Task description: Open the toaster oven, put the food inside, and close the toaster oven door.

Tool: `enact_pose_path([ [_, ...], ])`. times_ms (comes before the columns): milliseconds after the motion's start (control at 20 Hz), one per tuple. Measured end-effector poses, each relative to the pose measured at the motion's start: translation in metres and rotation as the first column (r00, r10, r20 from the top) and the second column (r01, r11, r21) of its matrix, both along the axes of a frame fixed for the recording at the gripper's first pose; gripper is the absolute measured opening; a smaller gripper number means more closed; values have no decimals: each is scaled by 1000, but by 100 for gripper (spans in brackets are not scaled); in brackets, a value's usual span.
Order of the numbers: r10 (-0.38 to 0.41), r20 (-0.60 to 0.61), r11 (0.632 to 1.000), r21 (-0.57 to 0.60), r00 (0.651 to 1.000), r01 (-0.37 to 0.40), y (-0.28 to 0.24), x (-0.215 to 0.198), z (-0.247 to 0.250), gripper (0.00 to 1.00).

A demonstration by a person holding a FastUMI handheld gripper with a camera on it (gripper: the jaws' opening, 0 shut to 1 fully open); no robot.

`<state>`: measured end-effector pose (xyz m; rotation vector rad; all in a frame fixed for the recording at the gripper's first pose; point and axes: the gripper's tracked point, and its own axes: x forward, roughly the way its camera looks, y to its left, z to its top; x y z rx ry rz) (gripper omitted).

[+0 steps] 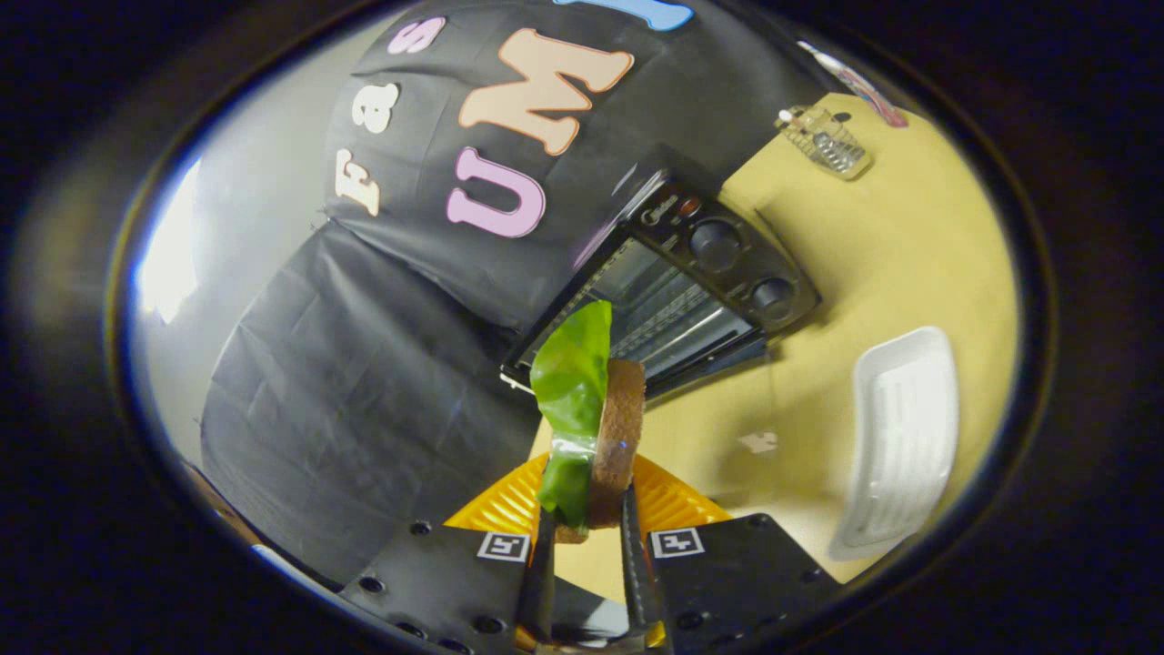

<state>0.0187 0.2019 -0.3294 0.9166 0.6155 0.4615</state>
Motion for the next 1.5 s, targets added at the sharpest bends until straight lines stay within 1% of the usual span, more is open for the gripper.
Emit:
enact_pose_path([
  [150, -50, 20, 992, 114, 999, 47, 38, 29, -5, 34],
  [350, -131, -24, 981, 142, 991, 133, 67, 64, -35, 34],
  [400, -151, -26, 976, 156, 988, 153, 69, 72, -37, 34],
  [500, -219, -1, 960, 181, 976, 216, 68, 92, -32, 34],
  [600, -294, 28, 946, 151, 955, 287, 61, 112, -33, 34],
  [700, -332, 36, 938, 119, 942, 326, 57, 131, -37, 34],
  [800, -350, 37, 934, 95, 936, 345, 54, 149, -37, 34],
  [900, -363, 52, 932, 8, 930, 363, 46, 161, -44, 34],
  [1000, -360, 71, 932, -22, 930, 362, 48, 172, -41, 34],
  [1100, -344, 101, 931, -94, 933, 354, 53, 177, -45, 34],
  [1150, -341, 115, 926, -129, 933, 354, 52, 178, -45, 34],
  [1200, -352, 129, 912, -178, 927, 371, 50, 182, -47, 34],
  [1350, -348, 194, 865, -310, 917, 394, 41, 186, -47, 53],
  [1400, -353, 221, 836, -362, 909, 413, 36, 187, -47, 59],
  [1500, -352, 283, 759, -471, 892, 449, 26, 182, -43, 72],
])
